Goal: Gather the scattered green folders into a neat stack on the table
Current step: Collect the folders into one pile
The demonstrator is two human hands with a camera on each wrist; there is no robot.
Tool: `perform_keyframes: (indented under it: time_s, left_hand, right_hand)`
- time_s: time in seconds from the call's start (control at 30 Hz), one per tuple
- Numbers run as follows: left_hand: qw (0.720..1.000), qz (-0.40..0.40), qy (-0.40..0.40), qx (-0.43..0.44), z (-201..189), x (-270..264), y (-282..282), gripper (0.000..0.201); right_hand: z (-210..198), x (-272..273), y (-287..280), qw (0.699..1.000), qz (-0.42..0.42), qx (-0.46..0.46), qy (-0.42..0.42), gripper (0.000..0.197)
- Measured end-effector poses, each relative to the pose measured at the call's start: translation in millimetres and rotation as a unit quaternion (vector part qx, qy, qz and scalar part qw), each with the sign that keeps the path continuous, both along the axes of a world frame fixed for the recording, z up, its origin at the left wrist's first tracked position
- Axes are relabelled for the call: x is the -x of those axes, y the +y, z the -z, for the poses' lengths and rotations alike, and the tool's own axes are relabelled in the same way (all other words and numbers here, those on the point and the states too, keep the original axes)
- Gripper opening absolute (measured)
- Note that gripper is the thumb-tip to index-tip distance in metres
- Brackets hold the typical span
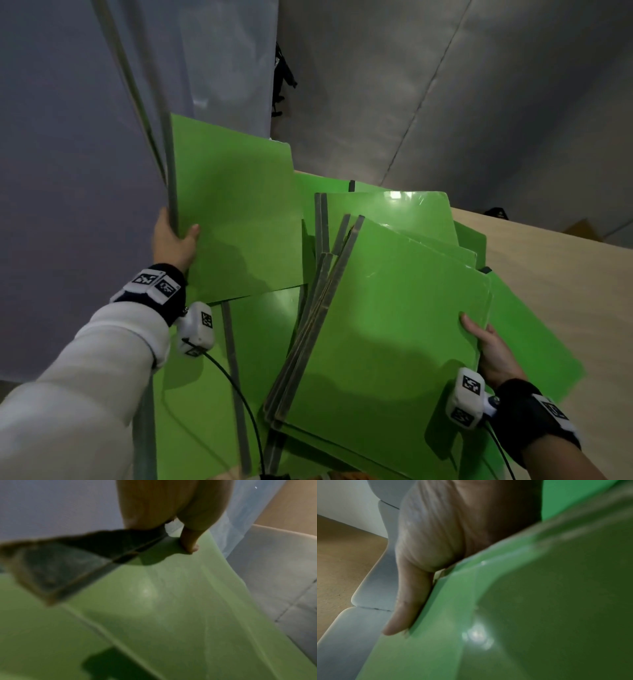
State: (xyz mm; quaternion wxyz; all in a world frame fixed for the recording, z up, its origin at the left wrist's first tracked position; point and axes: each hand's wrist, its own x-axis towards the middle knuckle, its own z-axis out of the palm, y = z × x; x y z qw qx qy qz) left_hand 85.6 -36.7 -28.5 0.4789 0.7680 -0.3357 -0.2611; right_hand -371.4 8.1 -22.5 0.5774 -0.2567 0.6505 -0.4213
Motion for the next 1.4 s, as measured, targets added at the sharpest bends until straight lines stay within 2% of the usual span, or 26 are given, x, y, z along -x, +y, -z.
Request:
perform_keyframes:
  time_s: [0.03, 0.1, 0.13, 0.2, 0.27, 0.3, 0.37, 0.4, 0.43, 0.47, 0.5, 0.6, 0.67, 0.73, 0.83, 0.9, 0.97, 1.0, 1.03, 1.07, 1.1, 1.13, 1.2, 1.27, 1.33, 1.4]
  left_hand:
    - [1.0, 0.018, 0.013, -0.011, 1.2, 4.8, 2.9, 0.057]
    - [0.997, 0.065, 0.025, -0.04, 9.1, 17.7, 8.3, 0.061]
    - [0.993, 0.094, 0.036, -0.059, 12.9, 26.7, 13.0, 0.063]
    - [0.982, 0.144, 0.084, -0.09, 18.1, 46.1, 27.0, 0.063]
    - [0.967, 0.173, 0.139, -0.124, 16.9, 68.2, 46.2, 0.056]
    - [0.958, 0.191, 0.157, -0.144, 16.5, 79.1, 55.9, 0.055]
    - [0.937, 0.234, 0.187, -0.18, 15.8, 97.0, 71.0, 0.054]
    - [0.925, 0.26, 0.201, -0.191, 15.4, 103.1, 76.2, 0.054]
    - [0.912, 0.285, 0.209, -0.208, 12.4, 107.9, 80.0, 0.053]
    - [0.905, 0.302, 0.208, -0.218, 10.0, 109.3, 81.1, 0.051]
    - [0.9, 0.313, 0.198, -0.229, 7.6, 108.0, 81.1, 0.049]
    - [0.914, 0.307, 0.118, -0.239, 3.5, 99.3, 80.4, 0.039]
    - [0.928, 0.272, 0.028, -0.252, 10.1, 89.6, 81.1, 0.041]
    - [0.932, 0.229, -0.03, -0.278, 18.2, 79.6, 83.3, 0.056]
    - [0.953, 0.165, 0.015, -0.255, 17.2, 77.7, 84.3, 0.078]
    - [0.954, 0.152, 0.035, -0.257, 10.3, 83.1, 81.4, 0.096]
    - [0.954, 0.146, 0.062, -0.256, 5.4, 88.6, 76.0, 0.103]
    - [0.954, 0.134, 0.097, -0.249, 3.4, 90.9, 73.4, 0.095]
    - [0.956, 0.126, 0.134, -0.227, 2.8, 91.9, 70.5, 0.074]
    - [0.956, 0.124, 0.162, -0.211, 0.8, 93.5, 68.9, 0.049]
    - [0.952, 0.131, 0.186, -0.203, -4.3, 95.2, 69.1, 0.043]
    - [0.946, 0.144, 0.212, -0.198, -6.2, 96.4, 69.7, 0.054]
    - [0.938, 0.169, 0.219, -0.209, -3.6, 96.9, 69.7, 0.097]
    - [0.938, 0.185, 0.208, -0.206, 9.3, 93.7, 67.9, 0.117]
    - [0.937, 0.196, 0.206, -0.202, 1.6, 91.7, 69.9, 0.127]
    - [0.937, 0.199, 0.206, -0.2, -13.3, 94.3, 72.9, 0.119]
  right_hand:
    - [1.3, 0.6, -0.9, 1.0, 0.004, 0.003, -0.011, 0.132]
    - [2.1, -1.4, -1.6, 1.0, 0.002, 0.006, -0.001, 0.143]
    - [3.5, -0.4, -3.0, 1.0, 0.004, 0.003, -0.007, 0.14]
    - [1.1, -4.7, -4.3, 1.0, 0.01, -0.001, -0.003, 0.115]
    - [0.1, -10.8, -7.2, 1.0, -0.002, 0.012, 0.007, 0.115]
    - [-3.8, -16.1, -6.9, 1.0, -0.004, 0.016, 0.001, 0.106]
    - [-2.1, -25.8, -11.4, 1.0, -0.007, 0.017, -0.001, 0.074]
    - [-2.0, -32.0, -13.6, 1.0, -0.021, 0.011, -0.004, 0.071]
    - [-1.2, -36.9, -16.7, 0.999, -0.039, 0.004, -0.004, 0.076]
    - [-0.3, -42.6, -20.0, 0.999, -0.053, -0.007, 0.003, 0.081]
    - [0.5, -48.1, -23.2, 0.997, -0.07, -0.014, 0.009, 0.076]
    - [5.3, -57.7, -29.7, 0.993, -0.109, -0.043, 0.026, 0.053]
    - [6.9, -63.2, -29.7, 0.987, -0.138, -0.045, 0.068, 0.053]
    - [8.9, -65.6, -27.5, 0.982, -0.148, -0.033, 0.116, 0.055]
    - [7.1, -69.3, -24.0, 0.972, -0.166, -0.016, 0.168, 0.057]
    - [6.0, -71.7, -21.1, 0.965, -0.178, -0.007, 0.191, 0.06]
    - [5.7, -75.2, -18.6, 0.962, -0.191, -0.002, 0.196, 0.072]
    - [5.0, -77.6, -16.9, 0.958, -0.202, 0.001, 0.202, 0.087]
    - [7.0, -79.7, -16.8, 0.955, -0.214, -0.006, 0.205, 0.102]
    - [8.4, -82.9, -15.9, 0.953, -0.224, -0.014, 0.205, 0.11]
    - [8.4, -88.0, -14.4, 0.95, -0.233, -0.018, 0.205, 0.11]
    - [7.6, -93.1, -11.5, 0.949, -0.24, -0.021, 0.201, 0.11]
    - [6.4, -100.4, -7.2, 0.951, -0.241, -0.03, 0.193, 0.107]
    - [8.0, -101.0, -3.4, 0.954, -0.237, -0.033, 0.18, 0.097]
    - [8.7, -97.6, 2.0, 0.955, -0.237, -0.028, 0.175, 0.094]
    - [9.5, -93.4, 6.0, 0.956, -0.239, -0.018, 0.168, 0.093]
